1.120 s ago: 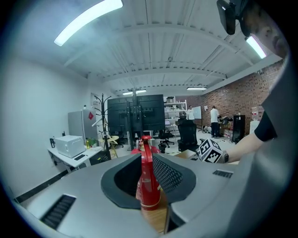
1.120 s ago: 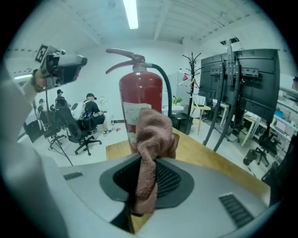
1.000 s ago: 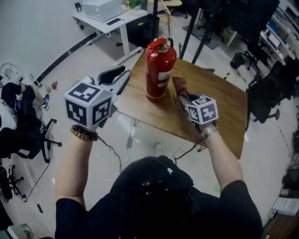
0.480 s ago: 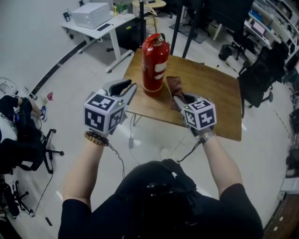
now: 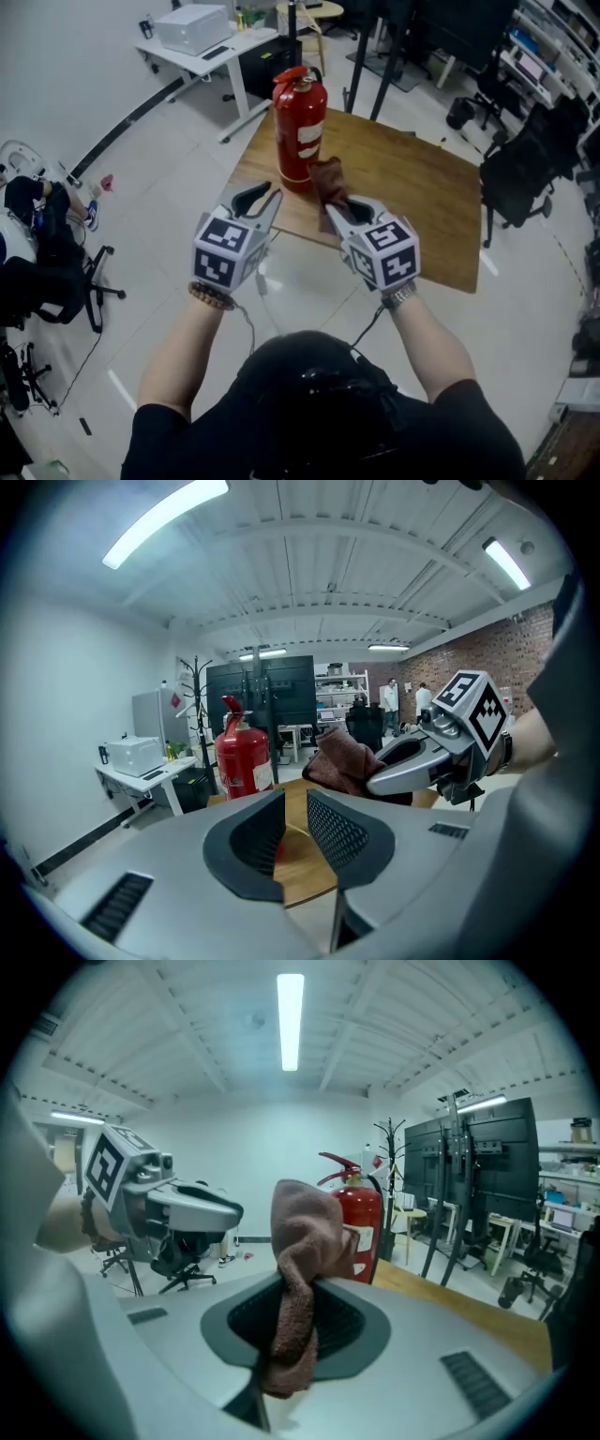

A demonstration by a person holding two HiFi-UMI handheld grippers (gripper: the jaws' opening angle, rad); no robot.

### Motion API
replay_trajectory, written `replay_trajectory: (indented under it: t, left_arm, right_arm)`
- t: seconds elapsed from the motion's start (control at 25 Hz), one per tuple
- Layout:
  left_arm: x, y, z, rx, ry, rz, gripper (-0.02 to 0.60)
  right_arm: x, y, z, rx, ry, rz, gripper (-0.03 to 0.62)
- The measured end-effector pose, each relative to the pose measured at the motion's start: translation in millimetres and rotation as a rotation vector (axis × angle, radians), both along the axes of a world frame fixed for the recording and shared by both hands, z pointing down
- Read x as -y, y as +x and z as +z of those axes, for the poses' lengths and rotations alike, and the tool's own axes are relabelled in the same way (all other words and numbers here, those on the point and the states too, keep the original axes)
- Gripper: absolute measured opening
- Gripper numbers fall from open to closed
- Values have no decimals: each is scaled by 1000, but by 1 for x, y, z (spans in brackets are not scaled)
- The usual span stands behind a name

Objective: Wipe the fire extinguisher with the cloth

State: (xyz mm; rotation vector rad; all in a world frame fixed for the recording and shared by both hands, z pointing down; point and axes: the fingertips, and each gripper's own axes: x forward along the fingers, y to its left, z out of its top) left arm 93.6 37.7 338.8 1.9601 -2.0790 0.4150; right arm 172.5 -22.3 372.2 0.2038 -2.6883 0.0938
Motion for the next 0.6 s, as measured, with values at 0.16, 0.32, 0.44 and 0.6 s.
replay_trajectory:
  t: [0.16, 0.32, 0.44, 0.6]
  left_arm:
    - [-6, 19, 20, -1, -32, -30, 69]
    - [-16, 25, 36, -1, -55, -45, 69]
    - [-23, 25, 41, -3, -51, -43, 69]
    - [-33, 29, 42, 7, -53, -3, 69]
  right_arm:
    - [-15, 9, -3, 35, -19, -55, 88]
    - [-27, 13, -3, 62, -27, -59, 87]
    - [-37, 15, -5, 74, -26, -45, 87]
    - [-50, 13, -12, 85, -13, -9, 87]
